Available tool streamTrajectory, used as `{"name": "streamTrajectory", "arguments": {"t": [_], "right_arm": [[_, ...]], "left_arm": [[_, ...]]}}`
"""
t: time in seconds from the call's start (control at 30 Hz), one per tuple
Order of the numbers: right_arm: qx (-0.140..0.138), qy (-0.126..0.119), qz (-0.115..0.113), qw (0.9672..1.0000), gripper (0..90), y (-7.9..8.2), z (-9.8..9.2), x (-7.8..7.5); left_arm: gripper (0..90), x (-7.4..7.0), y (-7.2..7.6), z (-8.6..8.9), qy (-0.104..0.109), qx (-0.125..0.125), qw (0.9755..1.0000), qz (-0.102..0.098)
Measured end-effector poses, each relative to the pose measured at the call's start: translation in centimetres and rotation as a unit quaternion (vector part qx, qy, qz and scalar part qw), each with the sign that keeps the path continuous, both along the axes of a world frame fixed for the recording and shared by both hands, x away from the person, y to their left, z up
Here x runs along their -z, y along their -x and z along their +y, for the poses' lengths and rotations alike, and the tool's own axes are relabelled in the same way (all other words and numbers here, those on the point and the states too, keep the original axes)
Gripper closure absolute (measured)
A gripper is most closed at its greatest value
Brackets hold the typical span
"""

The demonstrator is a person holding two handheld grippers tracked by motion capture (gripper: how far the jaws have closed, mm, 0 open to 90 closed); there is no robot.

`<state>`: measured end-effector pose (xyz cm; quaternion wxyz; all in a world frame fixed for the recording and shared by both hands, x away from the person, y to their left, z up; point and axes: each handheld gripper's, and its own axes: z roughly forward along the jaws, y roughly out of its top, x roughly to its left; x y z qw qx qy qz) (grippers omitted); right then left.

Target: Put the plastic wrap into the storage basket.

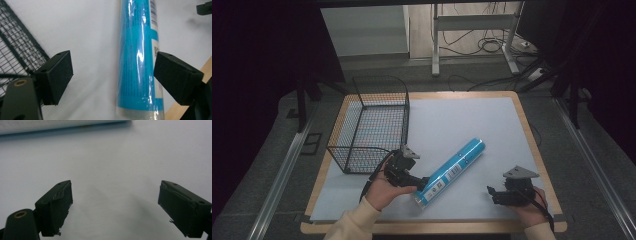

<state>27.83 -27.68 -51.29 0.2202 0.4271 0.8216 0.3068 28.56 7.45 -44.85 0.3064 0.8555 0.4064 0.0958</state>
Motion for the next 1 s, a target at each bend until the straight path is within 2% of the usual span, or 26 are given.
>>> {"name": "streamTrajectory", "arguments": {"t": [0.4, 1.0], "right_arm": [[0.000, 0.001, 0.001, 1.0000, 12.7, 0.0, 0.0, 0.0], [-0.001, -0.002, -0.001, 1.0000, 12.6, -0.1, -0.1, 0.0]], "left_arm": [[15.3, 0.3, -0.8, -1.7, -0.007, 0.007, 0.9999, 0.008], [14.9, 0.6, -1.8, -4.9, -0.022, 0.033, 0.9991, 0.018]]}}
